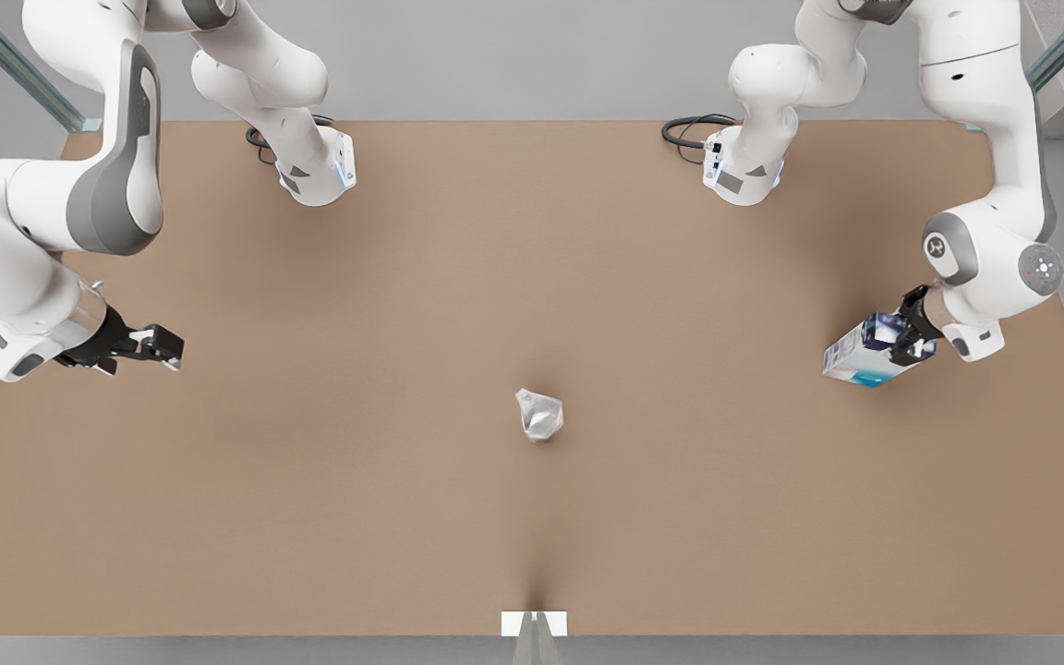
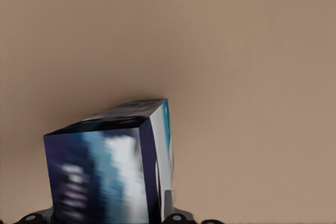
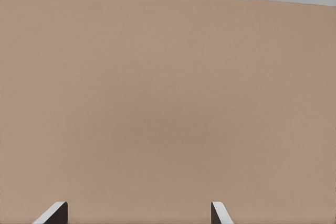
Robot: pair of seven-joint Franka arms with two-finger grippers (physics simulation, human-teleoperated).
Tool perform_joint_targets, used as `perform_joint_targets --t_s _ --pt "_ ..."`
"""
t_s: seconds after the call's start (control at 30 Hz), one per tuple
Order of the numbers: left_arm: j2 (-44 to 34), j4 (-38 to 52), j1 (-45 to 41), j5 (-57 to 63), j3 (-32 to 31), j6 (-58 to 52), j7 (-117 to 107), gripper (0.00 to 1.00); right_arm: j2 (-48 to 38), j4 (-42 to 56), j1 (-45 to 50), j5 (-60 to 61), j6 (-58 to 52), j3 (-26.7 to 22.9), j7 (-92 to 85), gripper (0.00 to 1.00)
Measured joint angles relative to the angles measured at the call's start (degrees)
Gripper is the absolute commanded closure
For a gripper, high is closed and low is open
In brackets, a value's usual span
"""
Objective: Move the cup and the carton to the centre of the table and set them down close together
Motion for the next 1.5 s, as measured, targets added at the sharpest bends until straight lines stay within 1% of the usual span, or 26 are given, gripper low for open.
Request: perform_joint_targets --t_s 0.07,0.23,0.3,0.33,0.37,0.43,0.5,0.53,0.63,0.67,0.7,0.77,0.87,0.93,1.0,1.2,1.23,1.3,1.43,1.5 --pt "0.0 0.0 -0.1 0.0 0.0 -0.08 0.0 0.35 0.06 0.3 -0.14 -0.03 0.0 0.0 0.01 0.0" --pt "-0.74 0.68 -0.25 0.13 -0.15 -1.07 -0.02 0.36 0.05 0.47 -0.26 -0.09 -0.01 0.0 -0.04 0.0" --pt "-1.14 2.4 -0.72 0.25 -0.96 -3.03 -0.11 0.36 0.06 0.47 -0.27 -0.08 0.0 0.0 -0.04 0.0" --pt "-1.41 3.38 -0.42 0.29 -2.51 -4.28 -0.24 0.36 0.06 0.47 -0.25 -0.08 0.0 0.0 -0.04 0.0" --pt "-2.36 4.09 0.17 0.35 -5.36 -5.51 -1.6 0.36 0.06 0.47 -0.24 -0.08 0.08 0.0 -0.04 0.0" --pt "-3.17 4.84 1.01 0.38 -13.9 -7.2 -8.1 0.36 0.06 0.47 -0.31 0.0 0.29 0.0 -0.04 0.0" --pt "-3.49 5.69 -1.69 0.35 -21.3 -8.07 -15.29 0.36 -0.03 0.8 -0.31 -0.13 0.19 0.0 -0.04 0.0" --pt "-3.52 7.7 -2.78 0.24 -24.95 -10.91 -19.51 0.36 0.02 0.86 -0.5 0.0 0.26 0.0 -0.04 0.0" --pt "-2.46 9.92 -1.19 -0.17 -38.12 -11.26 -32.99 0.36 0.06 0.91 -0.6 0.09 0.35 0.0 -0.04 0.0" --pt "-1.8 10.62 -2.32 -0.27 -40.73 -10.93 -37.33 0.36 0.2 1.51 -0.46 0.09 0.35 0.0 -0.04 0.0" --pt "-0.97 11.64 -4.9 -0.36 -41.86 -10.91 -40.99 0.36 0.24 1.66 -0.41 0.1 0.4 0.0 -0.01 0.0" --pt "2.61 15.44 -10.05 -0.46 -41.93 -10.82 -46.54 0.36 0.24 1.71 -0.6 0.09 0.51 0.0 -0.04 0.0" --pt "12.87 27.41 -15.7 -0.24 -41.84 -10.82 -53.27 0.36 0.24 1.71 -0.58 0.01 1.14 -0.03 -0.04 0.0" --pt "17.17 32.25 -18.7 -0.01 -41.75 -10.43 -54.97 0.36 0.24 1.71 -0.56 0.09 1.14 -0.01 -0.04 0.0" --pt "20.39 35.28 -20.63 1.2 -41.82 -10.29 -58.1 0.36 0.24 1.71 -0.57 0.04 1.14 -0.03 -0.04 0.0" --pt "23.78 37.53 -21.88 3.85 -41.83 -8.33 -58.79 0.36 0.24 1.7 -0.53 0.16 1.23 0.0 -0.04 0.0" --pt "24.3 37.53 -22.41 4.29 -41.83 -8.03 -58.79 0.29 0.25 1.7 -0.54 0.18 1.23 0.0 -0.03 0.0" --pt "25.01 37.44 -22.51 5.35 -41.83 -7.99 -58.77 0.0 0.24 1.66 -0.55 0.09 1.23 0.0 -0.04 0.0" --pt "25.05 37.44 -22.6 7.05 -41.83 -8.0 -58.8 0.0 0.24 1.71 -0.51 0.17 1.28 -0.05 0.01 0.0" --pt "24.24 38.84 -22.53 7.43 -41.7 -10.11 -58.1 0.0 0.24 1.71 -0.55 0.17 1.5 0.0 -0.04 0.0"
